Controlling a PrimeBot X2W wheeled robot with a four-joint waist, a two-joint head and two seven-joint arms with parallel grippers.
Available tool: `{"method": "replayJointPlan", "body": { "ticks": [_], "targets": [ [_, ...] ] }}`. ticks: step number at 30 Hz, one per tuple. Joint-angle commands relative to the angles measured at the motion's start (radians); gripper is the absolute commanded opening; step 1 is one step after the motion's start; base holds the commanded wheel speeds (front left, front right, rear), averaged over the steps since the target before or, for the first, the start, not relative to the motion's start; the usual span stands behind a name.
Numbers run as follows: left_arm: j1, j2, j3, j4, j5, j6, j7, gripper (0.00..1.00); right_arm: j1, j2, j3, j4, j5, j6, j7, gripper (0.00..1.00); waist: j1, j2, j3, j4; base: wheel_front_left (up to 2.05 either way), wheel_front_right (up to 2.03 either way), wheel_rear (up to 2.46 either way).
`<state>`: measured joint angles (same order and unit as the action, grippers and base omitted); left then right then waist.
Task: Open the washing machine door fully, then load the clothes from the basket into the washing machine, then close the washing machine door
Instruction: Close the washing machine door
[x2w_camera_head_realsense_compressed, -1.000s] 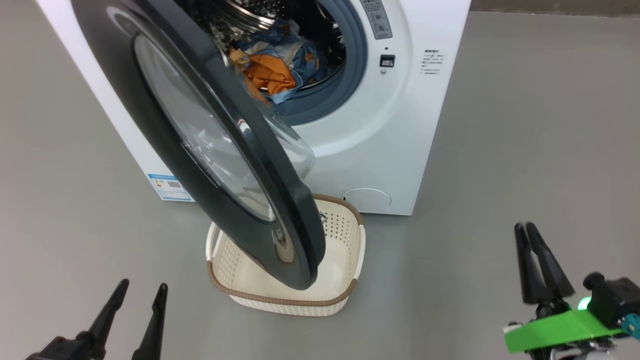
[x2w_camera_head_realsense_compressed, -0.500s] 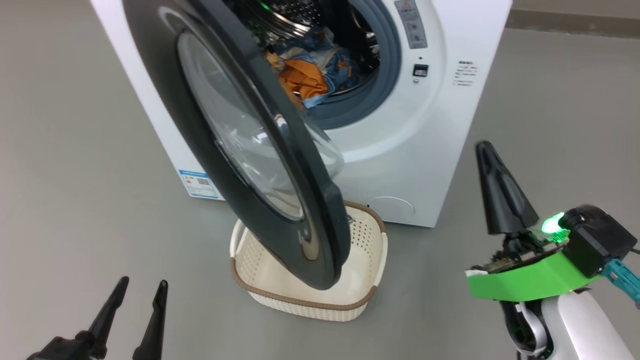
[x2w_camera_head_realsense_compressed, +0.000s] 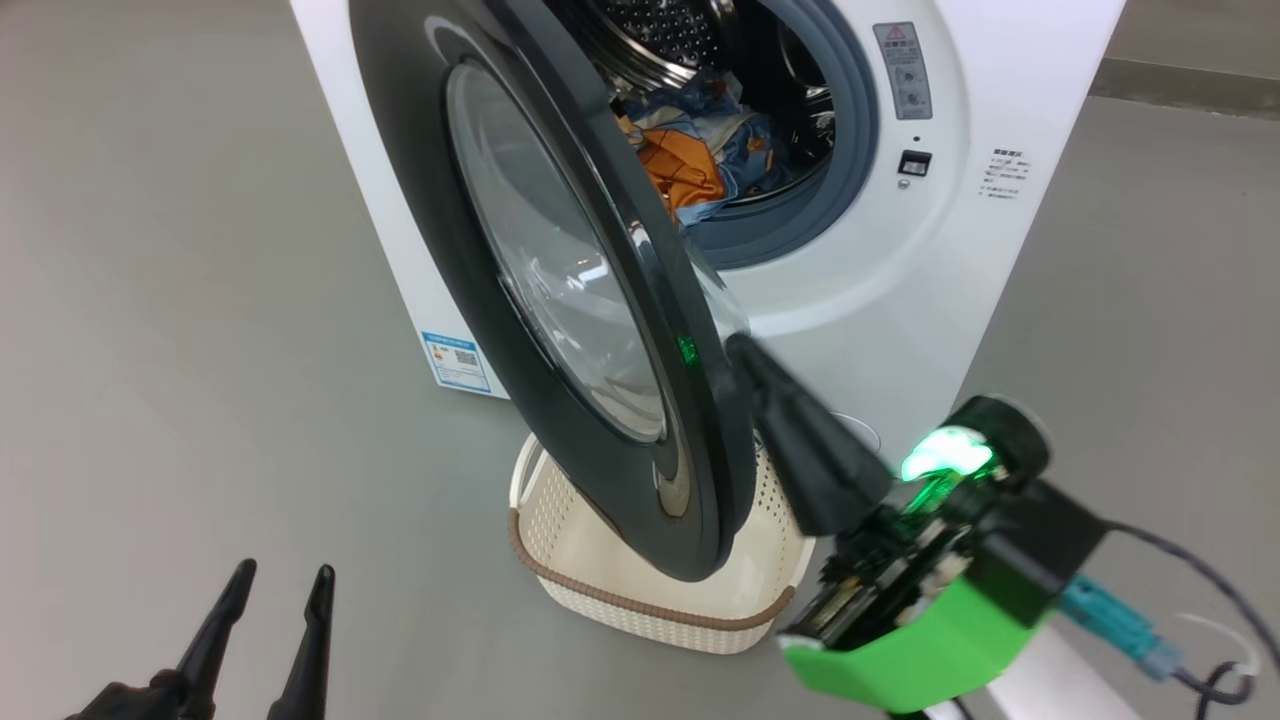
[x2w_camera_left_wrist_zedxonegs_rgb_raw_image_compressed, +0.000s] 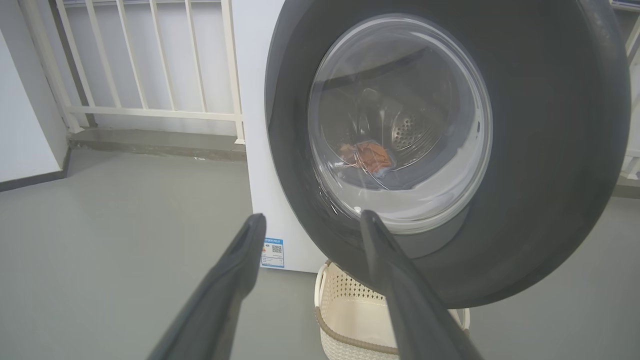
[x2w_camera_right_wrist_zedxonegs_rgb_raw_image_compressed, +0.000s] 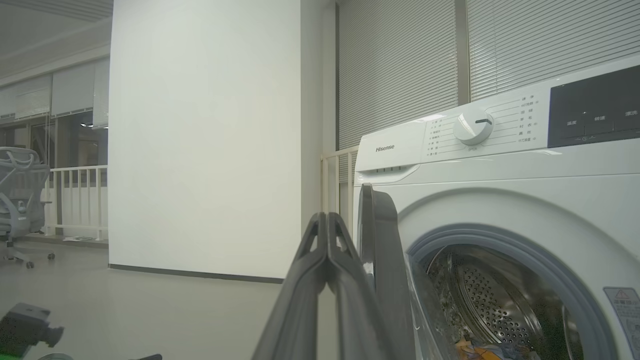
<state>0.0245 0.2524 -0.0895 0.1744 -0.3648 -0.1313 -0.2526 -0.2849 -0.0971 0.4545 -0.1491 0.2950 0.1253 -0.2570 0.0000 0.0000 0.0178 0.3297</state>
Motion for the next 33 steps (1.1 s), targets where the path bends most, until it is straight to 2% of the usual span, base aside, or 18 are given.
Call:
{"method": "replayJointPlan", "body": {
  "ticks": [1, 9, 15, 33],
  "targets": [
    [-0.023, 0.012, 0.041, -0.032, 0.013, 0.001, -0.009, 1.0, -0.041, 0.013, 0.053, -0.007, 0.014, 0.005, -0.005, 0.0, 0.0, 0.0, 0.003, 0.008, 0.0, 0.0, 0.0],
    [-0.029, -0.001, 0.044, -0.034, 0.013, 0.001, -0.009, 1.0, -0.05, 0.014, 0.166, 0.102, 0.043, 0.005, -0.005, 0.0, 0.0, 0.0, 0.022, 0.021, 0.0, 0.0, 0.0],
    [-0.046, -0.016, 0.038, -0.032, 0.01, 0.001, -0.009, 1.0, -0.06, 0.004, 0.206, 0.202, 0.062, 0.005, -0.005, 0.0, 0.0, 0.0, 0.046, 0.032, 0.0, 0.0, 0.0],
    [-0.068, -0.041, 0.027, -0.027, 0.003, 0.001, -0.009, 1.0, -0.067, 0.012, 0.196, 0.389, 0.088, 0.005, -0.005, 0.0, 0.0, 0.0, 0.075, 0.046, 0.0, 0.0, 0.0]
  ]
}}
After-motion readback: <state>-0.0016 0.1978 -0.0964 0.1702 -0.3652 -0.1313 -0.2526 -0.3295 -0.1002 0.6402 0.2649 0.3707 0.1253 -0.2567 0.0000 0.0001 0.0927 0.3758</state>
